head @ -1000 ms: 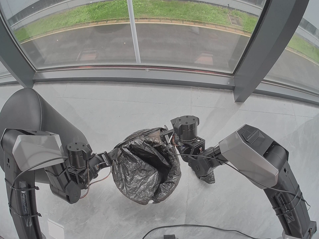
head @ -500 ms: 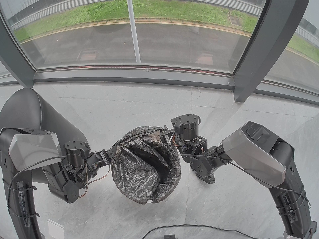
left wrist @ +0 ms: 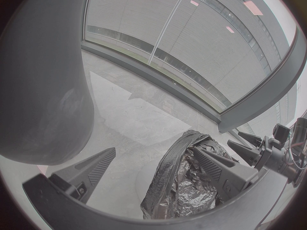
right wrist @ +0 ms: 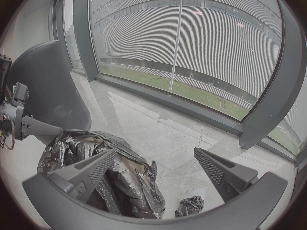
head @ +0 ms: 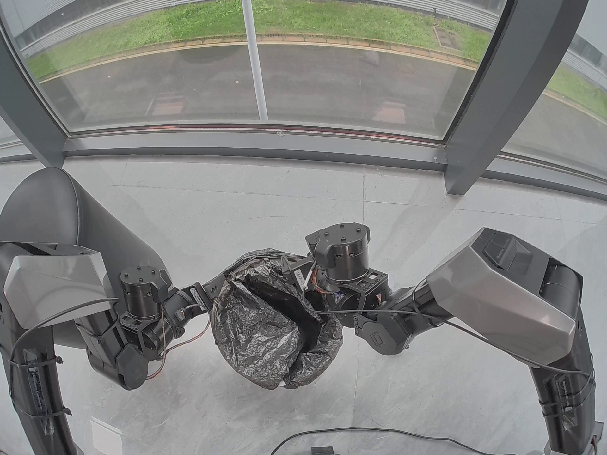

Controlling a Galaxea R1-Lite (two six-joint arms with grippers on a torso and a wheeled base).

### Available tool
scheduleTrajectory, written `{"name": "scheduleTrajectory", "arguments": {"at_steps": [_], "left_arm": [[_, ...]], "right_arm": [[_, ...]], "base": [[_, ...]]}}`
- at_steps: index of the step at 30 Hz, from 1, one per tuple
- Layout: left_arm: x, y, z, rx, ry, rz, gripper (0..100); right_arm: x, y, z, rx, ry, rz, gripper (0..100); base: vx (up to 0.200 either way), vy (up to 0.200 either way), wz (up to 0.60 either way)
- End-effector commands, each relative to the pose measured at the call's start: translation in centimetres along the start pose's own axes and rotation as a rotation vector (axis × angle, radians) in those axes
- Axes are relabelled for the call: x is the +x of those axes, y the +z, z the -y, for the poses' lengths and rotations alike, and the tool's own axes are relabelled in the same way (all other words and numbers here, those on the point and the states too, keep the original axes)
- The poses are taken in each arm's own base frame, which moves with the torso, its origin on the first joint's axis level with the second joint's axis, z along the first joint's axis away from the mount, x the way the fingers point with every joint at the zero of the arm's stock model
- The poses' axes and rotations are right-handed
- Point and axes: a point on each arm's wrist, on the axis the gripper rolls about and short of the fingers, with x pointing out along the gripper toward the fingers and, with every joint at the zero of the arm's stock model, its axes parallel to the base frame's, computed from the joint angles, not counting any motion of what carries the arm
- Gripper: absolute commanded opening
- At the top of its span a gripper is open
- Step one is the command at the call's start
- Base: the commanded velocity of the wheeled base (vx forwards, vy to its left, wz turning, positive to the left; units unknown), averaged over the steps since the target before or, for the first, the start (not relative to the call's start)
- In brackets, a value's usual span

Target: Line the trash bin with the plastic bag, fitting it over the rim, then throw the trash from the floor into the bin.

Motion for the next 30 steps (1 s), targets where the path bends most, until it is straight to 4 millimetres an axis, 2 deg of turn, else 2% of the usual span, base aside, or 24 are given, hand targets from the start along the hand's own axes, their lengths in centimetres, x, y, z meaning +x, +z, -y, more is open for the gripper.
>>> {"name": "scheduleTrajectory", "arguments": {"at_steps": [1,8,10,15,18,23,30], "left_arm": [[-0.3,0.3,0.2,0.0,-0.006,0.009,100],[-0.3,0.4,-0.5,-0.007,0.017,0.009,100],[-0.9,0.0,-0.9,-0.003,0.035,-0.014,100],[-2.3,-0.7,-1.0,0.016,0.027,-0.01,100],[-3.6,-1.1,-1.0,0.051,0.015,-0.006,100],[-5.0,-0.5,-0.6,0.062,0.004,-0.004,100],[-5.3,-2.1,0.2,0.119,-0.019,-0.066,100]], "right_arm": [[-0.4,0.7,0.1,0.008,0.001,0.015,100],[-2.6,0.7,-1.2,0.028,0.049,-0.008,100],[-4.5,0.9,-1.4,0.051,0.074,-0.021,100],[-7.0,0.4,-0.2,0.078,0.073,0.005,100],[-8.2,-0.5,1.2,0.096,0.052,0.028,100],[-9.0,-1.4,3.2,0.146,0.003,0.087,100],[-8.6,-1.4,4.4,0.255,-0.022,0.108,100]], "base": [[0.0,0.0,0.0],[0.0,0.0,0.0],[0.0,0.0,0.0],[0.0,0.0,0.0],[0.0,0.0,0.0],[0.0,0.0,0.0],[0.0,0.0,0.0]]}}
